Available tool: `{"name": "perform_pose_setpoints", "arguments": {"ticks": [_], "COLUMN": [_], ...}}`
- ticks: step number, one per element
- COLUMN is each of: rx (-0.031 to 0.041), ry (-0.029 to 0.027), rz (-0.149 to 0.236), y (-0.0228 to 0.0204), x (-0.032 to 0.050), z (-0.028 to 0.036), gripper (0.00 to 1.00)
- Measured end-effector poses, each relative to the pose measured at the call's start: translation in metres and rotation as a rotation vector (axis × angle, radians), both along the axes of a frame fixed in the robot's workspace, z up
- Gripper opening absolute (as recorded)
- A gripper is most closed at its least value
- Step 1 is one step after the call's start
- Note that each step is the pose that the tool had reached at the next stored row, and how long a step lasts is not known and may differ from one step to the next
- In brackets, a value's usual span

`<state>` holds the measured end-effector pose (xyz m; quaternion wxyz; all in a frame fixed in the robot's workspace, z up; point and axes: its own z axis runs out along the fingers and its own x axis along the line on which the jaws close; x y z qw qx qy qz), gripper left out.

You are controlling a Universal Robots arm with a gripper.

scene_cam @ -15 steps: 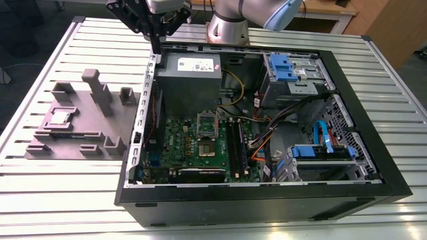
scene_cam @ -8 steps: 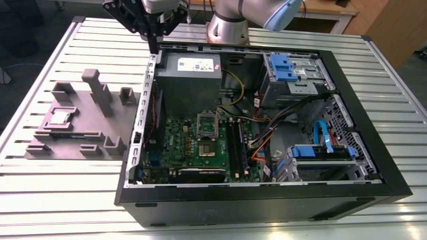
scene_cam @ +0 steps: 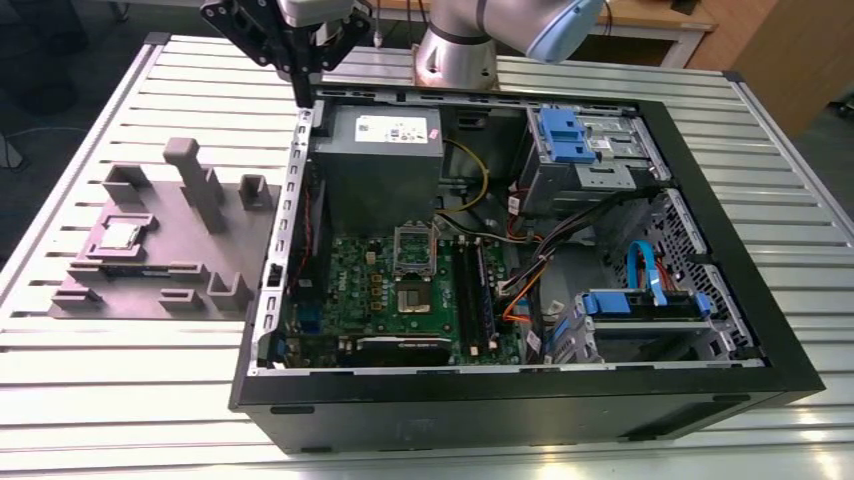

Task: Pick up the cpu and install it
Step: 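Reach for the cpu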

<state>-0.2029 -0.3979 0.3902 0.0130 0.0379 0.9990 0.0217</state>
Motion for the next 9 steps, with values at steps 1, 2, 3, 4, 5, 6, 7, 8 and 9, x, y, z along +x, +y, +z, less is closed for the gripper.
{"name": "perform_pose_setpoints", "arguments": {"ticks": [1,2,3,4,5,6,7,8,9], "rx": [0.0000,-0.0001,0.0000,0.0000,0.0000,0.0000,0.0000,0.0000,0.0000], "ry": [0.0000,0.0001,0.0000,0.0000,0.0000,0.0000,0.0000,0.0000,0.0000], "rz": [0.000,0.000,0.000,0.000,0.000,0.000,0.000,0.000,0.000], "y": [0.0000,0.0000,0.0000,0.0000,0.0000,0.0000,0.0000,0.0000,0.0000], "x": [-0.0003,-0.0006,-0.0010,-0.0014,-0.0018,-0.0021,-0.0024,-0.0027,-0.0030], "z": [0.0000,0.0000,0.0000,0.0000,0.0000,0.0000,0.0000,0.0000,0.0000], "gripper": [0.10,0.10,0.10,0.10,0.10,0.10,0.10,0.10,0.10]}}
